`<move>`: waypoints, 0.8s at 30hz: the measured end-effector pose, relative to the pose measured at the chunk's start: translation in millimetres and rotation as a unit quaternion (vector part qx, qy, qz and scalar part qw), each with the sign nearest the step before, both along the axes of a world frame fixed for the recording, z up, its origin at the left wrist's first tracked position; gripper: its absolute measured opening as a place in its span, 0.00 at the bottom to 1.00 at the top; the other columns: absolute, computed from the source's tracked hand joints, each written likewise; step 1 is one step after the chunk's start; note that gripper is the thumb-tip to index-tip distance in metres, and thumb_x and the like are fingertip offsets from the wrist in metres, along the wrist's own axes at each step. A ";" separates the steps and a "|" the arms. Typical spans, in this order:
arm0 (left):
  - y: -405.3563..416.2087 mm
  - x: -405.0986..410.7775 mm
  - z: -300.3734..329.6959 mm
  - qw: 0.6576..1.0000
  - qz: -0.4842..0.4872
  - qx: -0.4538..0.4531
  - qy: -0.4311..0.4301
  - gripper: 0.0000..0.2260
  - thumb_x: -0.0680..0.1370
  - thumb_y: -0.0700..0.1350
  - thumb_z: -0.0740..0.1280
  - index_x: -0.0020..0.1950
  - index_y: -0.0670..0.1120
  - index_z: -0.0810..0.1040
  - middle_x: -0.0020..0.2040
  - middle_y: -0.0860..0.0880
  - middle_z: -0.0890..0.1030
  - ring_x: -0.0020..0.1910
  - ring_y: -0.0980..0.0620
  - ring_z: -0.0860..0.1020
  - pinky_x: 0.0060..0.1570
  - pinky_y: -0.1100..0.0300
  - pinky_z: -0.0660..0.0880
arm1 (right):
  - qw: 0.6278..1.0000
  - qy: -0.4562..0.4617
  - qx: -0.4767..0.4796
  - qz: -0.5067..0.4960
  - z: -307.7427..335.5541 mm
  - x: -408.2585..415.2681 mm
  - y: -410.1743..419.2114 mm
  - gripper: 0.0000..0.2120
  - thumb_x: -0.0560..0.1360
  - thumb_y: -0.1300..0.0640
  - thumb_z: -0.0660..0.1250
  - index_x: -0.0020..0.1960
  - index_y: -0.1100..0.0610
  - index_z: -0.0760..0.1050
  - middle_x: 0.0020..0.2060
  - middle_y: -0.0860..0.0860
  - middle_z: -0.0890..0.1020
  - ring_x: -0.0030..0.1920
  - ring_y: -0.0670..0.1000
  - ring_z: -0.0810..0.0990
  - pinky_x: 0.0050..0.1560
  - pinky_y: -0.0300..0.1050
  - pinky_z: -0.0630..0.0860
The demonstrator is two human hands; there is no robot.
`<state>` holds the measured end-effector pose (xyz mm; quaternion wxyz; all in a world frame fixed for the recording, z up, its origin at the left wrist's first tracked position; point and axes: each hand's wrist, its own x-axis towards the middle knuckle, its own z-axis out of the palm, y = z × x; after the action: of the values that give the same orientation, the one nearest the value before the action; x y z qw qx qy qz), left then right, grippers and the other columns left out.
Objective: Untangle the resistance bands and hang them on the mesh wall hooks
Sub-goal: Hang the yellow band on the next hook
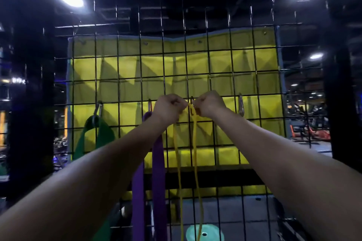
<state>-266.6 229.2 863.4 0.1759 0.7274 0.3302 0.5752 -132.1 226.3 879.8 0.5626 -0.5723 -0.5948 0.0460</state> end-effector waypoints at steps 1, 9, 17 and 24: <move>1.9 0.3 -0.3 1.000 0.005 0.003 0.006 0.06 0.77 0.40 0.65 0.42 0.47 0.79 0.38 0.51 0.78 0.35 0.56 0.75 0.33 0.63 0.74 | 1.000 0.019 0.001 0.007 1.4 -0.8 2.3 0.12 0.74 0.57 0.69 0.50 0.67 0.80 0.44 0.60 0.82 0.46 0.58 0.80 0.45 0.47 0.77; 6.6 -2.9 -2.8 0.999 0.014 0.022 0.024 0.03 0.77 0.42 0.66 0.46 0.46 0.79 0.39 0.52 0.78 0.36 0.57 0.75 0.28 0.72 0.72 | 0.988 0.122 -0.035 0.093 1.7 -1.7 4.7 0.08 0.74 0.62 0.69 0.37 0.60 0.74 0.31 0.54 0.77 0.30 0.50 0.76 0.35 0.42 0.74; 3.9 8.1 -1.0 0.999 -0.003 0.030 0.019 0.05 0.76 0.41 0.66 0.49 0.42 0.80 0.40 0.51 0.77 0.36 0.58 0.75 0.33 0.68 0.71 | 0.990 0.063 -0.078 0.097 13.9 6.8 -8.7 0.10 0.75 0.61 0.67 0.37 0.60 0.71 0.30 0.54 0.76 0.28 0.47 0.75 0.33 0.40 0.73; 7.9 6.9 -1.1 1.000 -0.006 0.014 0.007 0.05 0.76 0.41 0.66 0.49 0.43 0.80 0.44 0.47 0.80 0.39 0.56 0.78 0.43 0.61 0.76 | 0.987 0.082 -0.065 0.118 10.9 6.8 -10.2 0.10 0.75 0.63 0.67 0.36 0.61 0.71 0.30 0.55 0.77 0.29 0.49 0.76 0.33 0.40 0.75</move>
<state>-259.7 237.1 862.3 0.1667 0.7361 0.3190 0.5733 -125.2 216.1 890.7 0.5621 -0.5276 -0.6056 0.1976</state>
